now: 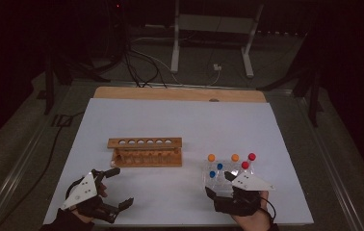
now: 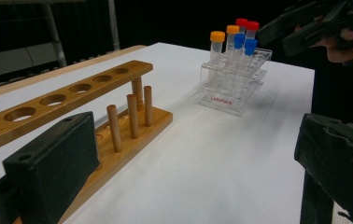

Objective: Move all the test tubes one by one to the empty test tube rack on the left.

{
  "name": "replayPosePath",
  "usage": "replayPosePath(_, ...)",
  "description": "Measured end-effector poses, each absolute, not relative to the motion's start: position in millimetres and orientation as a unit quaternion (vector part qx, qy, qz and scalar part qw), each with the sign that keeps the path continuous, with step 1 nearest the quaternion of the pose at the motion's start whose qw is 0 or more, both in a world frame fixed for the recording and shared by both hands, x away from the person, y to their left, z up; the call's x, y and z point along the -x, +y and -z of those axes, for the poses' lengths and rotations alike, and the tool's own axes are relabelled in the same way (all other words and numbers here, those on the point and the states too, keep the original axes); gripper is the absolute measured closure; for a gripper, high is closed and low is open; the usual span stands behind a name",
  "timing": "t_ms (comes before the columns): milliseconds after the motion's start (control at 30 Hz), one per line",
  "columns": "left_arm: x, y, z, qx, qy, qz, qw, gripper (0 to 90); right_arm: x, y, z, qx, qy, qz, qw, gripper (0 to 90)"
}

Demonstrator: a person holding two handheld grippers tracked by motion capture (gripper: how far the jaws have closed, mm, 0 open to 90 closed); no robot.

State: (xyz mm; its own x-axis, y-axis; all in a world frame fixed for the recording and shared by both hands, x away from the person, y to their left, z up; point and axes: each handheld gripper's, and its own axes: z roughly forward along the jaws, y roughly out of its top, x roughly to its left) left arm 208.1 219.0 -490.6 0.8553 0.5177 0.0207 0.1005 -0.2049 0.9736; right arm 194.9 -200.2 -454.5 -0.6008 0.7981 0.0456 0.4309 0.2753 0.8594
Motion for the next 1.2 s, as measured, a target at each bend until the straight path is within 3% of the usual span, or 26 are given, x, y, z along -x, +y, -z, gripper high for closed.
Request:
replayPosePath(33,-208.0,219.4,490.5,-0.755,0.204,-0.174,0.598,0.4,-196.5,-199.9,456.5,-0.401,0.777,-0.442,0.201,30.7)
replayPosePath(100,-208.1,219.4,490.6,-0.756,0.205,-0.174,0.597,0.4,-197.1,-200.0,457.0,-0.403,0.777,-0.439,0.202,34.7)
replayPosePath(133,-208.2,219.5,490.7,-0.756,0.204,-0.173,0.598,0.4,-198.4,-199.6,457.8,-0.404,0.782,-0.431,0.198,44.4)
replayPosePath(200,-208.3,219.2,490.8,-0.756,0.204,-0.171,0.598,0.4,-200.1,-198.8,459.0,-0.404,0.786,-0.423,0.198,50.8)
replayPosePath(467,-208.3,219.0,491.0,-0.756,0.204,-0.171,0.598,0.4,-207.1,-197.7,464.4,-0.409,0.799,-0.392,0.202,66.1)
replayPosePath(1200,-208.2,219.9,491.6,-0.757,0.204,-0.17,0.597,0.4,-220.4,-185.6,466.4,-0.4,0.814,-0.365,0.208,76.4)
